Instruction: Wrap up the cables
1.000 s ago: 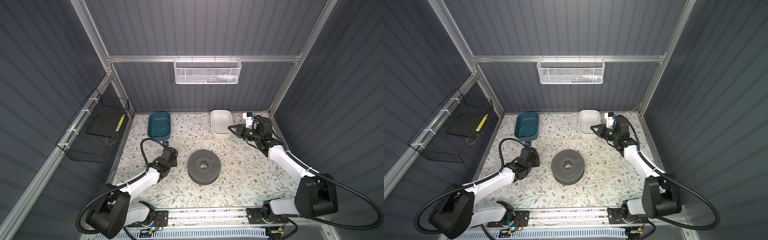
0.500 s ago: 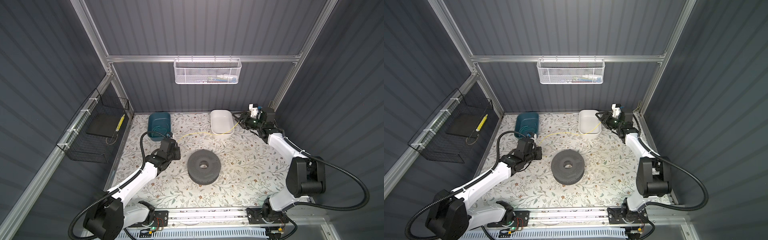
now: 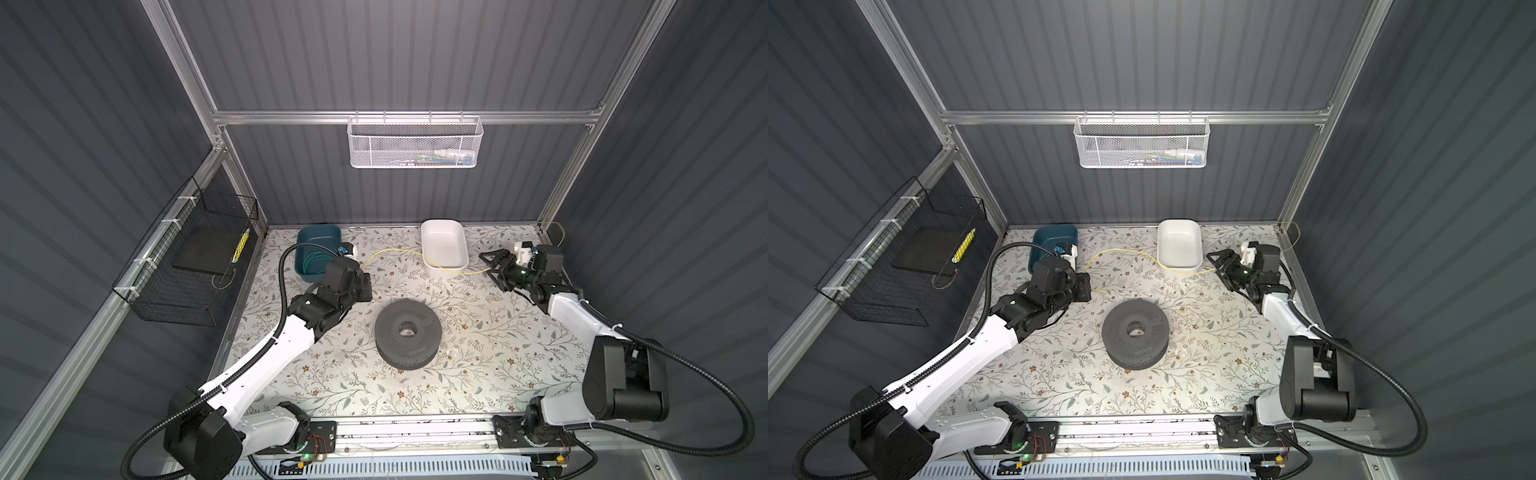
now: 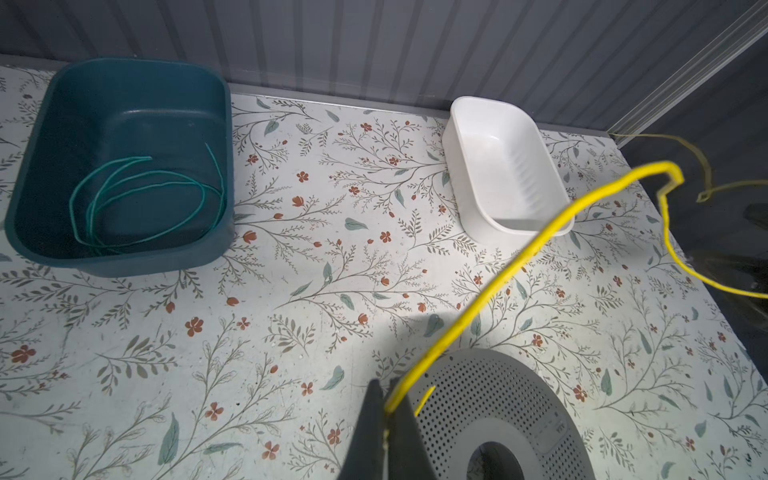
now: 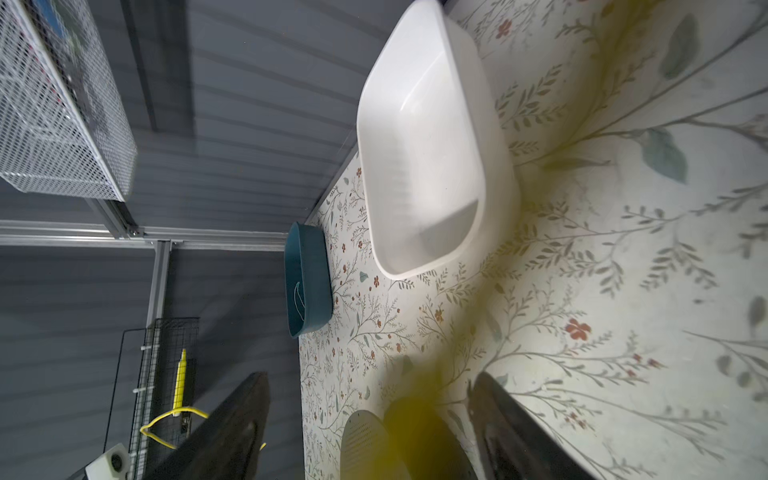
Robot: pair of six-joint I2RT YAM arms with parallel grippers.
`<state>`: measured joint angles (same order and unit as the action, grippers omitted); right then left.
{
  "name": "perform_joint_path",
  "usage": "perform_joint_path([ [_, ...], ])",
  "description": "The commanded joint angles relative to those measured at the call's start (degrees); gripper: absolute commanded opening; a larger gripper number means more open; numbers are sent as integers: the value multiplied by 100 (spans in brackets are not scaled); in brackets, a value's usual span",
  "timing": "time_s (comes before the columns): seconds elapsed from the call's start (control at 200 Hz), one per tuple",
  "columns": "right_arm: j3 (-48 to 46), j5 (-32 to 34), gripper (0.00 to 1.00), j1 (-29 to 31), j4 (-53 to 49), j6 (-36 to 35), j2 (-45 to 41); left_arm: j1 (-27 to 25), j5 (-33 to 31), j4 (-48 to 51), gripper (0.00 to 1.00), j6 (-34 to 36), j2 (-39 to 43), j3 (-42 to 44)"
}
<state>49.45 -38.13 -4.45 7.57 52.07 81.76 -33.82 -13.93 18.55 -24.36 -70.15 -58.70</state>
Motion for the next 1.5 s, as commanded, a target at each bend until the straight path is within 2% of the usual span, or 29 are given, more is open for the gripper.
perform_joint_path([
  [0.0,93,-246,81,-149,-24,-70,-430,0,-309,268,0,137,-402,-188],
  [0.17,133,-421,94,-151,10,245,-854,-10,-295,82,0,179,-807,-162],
  [0.25,-15,-306,99,-147,-81,342,-1074,-10,-241,-107,0,151,-856,-139],
  [0.41,-498,191,99,-153,-521,179,-1564,-19,-176,-216,0,137,-1008,-307],
  [0.685,-805,392,98,-194,-1492,-651,-2082,-19,-178,-446,0,224,-1197,-563],
  [0.79,-744,75,90,-122,-1707,-679,-2172,-19,-75,-541,0,237,-1276,-659],
  [0.885,-648,248,81,440,-1934,-737,-2505,-19,117,-606,0,317,-1365,-738],
  [1.02,-247,1036,70,1822,-2334,-779,-2795,-19,395,-744,0,384,-1403,-729],
  [1.12,-127,1454,63,2628,-1973,-497,-2734,-28,482,-759,0,388,-1420,-764],
  [1.285,455,1936,59,3565,-1043,-309,-1686,-164,607,-795,0,429,-1436,-779],
  [1.496,1649,2324,58,4067,-271,117,197,-393,613,-778,0,475,-1396,-683],
])
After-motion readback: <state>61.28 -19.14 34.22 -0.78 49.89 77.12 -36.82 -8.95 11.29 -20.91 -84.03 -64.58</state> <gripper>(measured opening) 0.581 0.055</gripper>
